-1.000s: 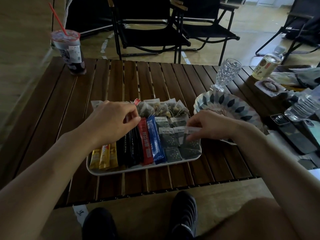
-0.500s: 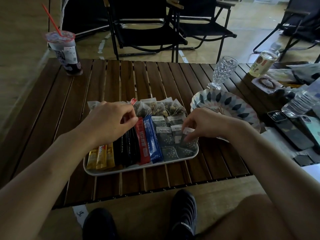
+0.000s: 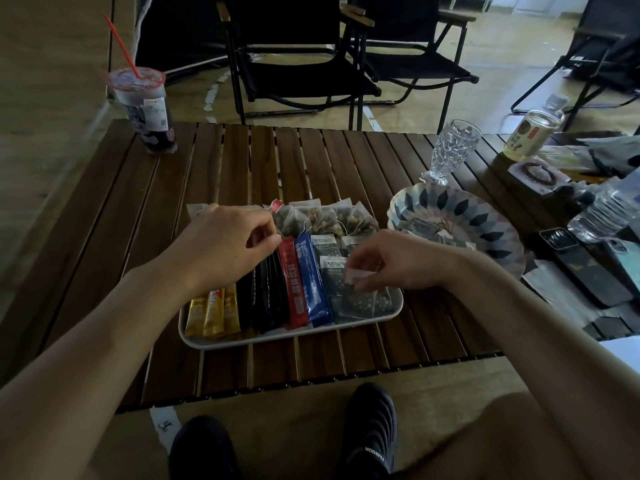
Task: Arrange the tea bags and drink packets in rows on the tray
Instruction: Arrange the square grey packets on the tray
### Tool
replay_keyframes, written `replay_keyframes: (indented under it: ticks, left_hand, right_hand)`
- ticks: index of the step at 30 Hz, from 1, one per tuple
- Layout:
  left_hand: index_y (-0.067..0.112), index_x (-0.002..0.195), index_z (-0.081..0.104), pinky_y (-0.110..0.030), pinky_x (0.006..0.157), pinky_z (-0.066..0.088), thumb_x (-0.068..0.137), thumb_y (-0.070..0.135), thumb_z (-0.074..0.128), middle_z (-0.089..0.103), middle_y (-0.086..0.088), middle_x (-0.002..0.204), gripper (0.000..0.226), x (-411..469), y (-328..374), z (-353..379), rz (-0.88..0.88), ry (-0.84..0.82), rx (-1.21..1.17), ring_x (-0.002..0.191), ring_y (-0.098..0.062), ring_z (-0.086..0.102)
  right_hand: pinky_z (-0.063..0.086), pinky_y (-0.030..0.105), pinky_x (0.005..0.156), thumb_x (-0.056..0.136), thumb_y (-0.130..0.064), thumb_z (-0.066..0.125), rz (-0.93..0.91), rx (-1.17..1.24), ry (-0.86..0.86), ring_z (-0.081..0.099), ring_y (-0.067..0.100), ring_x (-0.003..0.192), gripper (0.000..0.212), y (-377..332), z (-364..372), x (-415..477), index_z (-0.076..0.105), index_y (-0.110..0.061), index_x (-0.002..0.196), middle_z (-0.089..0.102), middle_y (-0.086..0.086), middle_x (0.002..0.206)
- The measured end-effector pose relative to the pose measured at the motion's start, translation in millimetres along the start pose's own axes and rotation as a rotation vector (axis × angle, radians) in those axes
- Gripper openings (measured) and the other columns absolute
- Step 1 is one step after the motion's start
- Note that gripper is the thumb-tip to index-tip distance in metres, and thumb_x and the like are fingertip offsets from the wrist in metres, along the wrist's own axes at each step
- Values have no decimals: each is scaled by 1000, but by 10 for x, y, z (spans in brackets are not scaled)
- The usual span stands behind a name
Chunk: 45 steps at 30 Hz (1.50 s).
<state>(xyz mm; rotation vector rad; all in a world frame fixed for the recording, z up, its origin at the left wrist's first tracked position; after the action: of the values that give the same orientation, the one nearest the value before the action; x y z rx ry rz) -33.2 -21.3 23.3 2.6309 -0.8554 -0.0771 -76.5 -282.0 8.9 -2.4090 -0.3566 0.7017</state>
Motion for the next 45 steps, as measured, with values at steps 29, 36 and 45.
replay_keyframes:
  ticks: [29, 36, 45]
  left_hand:
    - [39, 96, 58, -46, 81, 54, 83, 64, 37, 64, 13, 96, 35, 128, 137, 79, -30, -51, -19, 92, -18, 61]
    - [40, 92, 56, -42, 85, 52, 87, 58, 43, 62, 15, 96, 23, 159, 123, 128, -24, -61, 1, 91, -12, 59]
    - [43, 90, 54, -39, 78, 53, 88, 58, 44, 60, 16, 95, 19, 194, 92, 178, -28, -77, 36, 93, -13, 58]
  right_hand:
    - [46, 28, 79, 92, -35, 64, 347, -135, 648, 60, 12, 95, 25, 721, -325, -119, 67, -20, 111, 62, -6, 106]
    - [43, 46, 101, 79, -62, 65, 593, -216, 633, 50, 32, 120, 62, 1211, -335, -44, 59, -21, 126, 59, 9, 126]
    - [38, 26, 72, 76, -38, 81, 513, 29, 724, 57, 14, 86, 32, 1067, -393, -144, 63, -22, 96, 60, -7, 90]
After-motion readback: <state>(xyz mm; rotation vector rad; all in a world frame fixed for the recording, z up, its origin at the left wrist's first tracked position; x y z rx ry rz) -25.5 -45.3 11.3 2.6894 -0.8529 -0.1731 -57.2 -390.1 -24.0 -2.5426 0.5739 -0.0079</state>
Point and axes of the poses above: each hand's wrist, its own x-axis towards the middle knuckle, its own z-axis out of the palm, y = z × x, the point moved 1 cm from there along x, towards the middle knuckle
